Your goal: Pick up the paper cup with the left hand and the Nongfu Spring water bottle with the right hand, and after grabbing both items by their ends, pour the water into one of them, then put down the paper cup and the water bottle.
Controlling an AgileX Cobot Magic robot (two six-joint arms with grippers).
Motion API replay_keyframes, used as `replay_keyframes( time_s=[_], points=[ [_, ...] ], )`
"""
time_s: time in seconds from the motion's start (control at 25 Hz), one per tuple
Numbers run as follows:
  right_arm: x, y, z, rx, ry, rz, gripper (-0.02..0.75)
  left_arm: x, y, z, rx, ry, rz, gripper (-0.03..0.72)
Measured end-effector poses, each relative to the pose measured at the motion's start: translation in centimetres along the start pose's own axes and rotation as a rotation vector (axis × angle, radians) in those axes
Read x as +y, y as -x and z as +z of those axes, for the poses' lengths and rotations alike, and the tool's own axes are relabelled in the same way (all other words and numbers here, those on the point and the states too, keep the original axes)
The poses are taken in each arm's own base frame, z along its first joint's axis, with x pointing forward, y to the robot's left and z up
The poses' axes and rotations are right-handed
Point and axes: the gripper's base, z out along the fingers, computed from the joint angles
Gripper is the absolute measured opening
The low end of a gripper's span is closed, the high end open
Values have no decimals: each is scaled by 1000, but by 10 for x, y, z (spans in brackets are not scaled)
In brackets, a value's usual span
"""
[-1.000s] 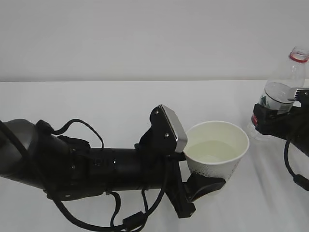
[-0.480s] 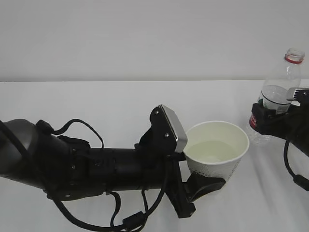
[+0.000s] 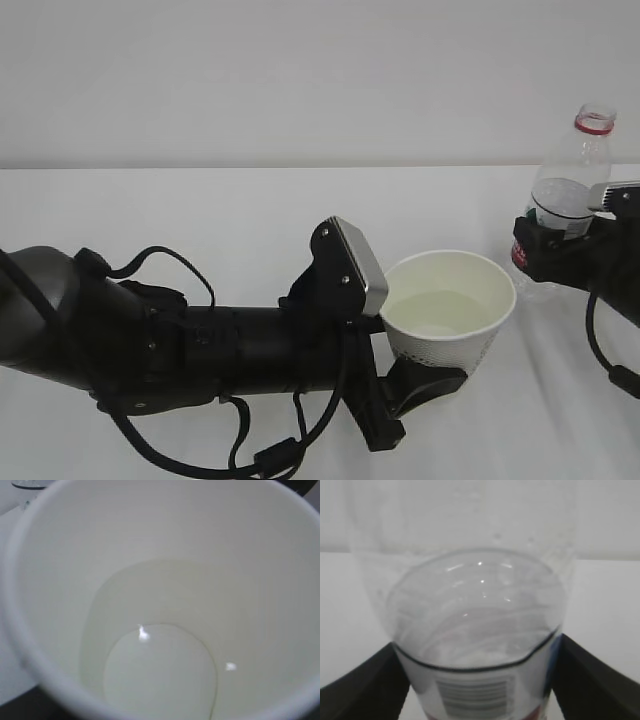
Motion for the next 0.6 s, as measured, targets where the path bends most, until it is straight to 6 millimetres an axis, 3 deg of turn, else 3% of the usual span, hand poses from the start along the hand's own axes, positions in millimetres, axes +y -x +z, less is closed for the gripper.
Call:
replay_keyframes(
  time_s=[0.16,0.6],
  points=[
    [1,-2,0,20,16,-9,661,0,0,0,0,0,0,501],
    [2,-3,0,28,27,-15,664,0,0,0,0,0,0,501]
  ],
)
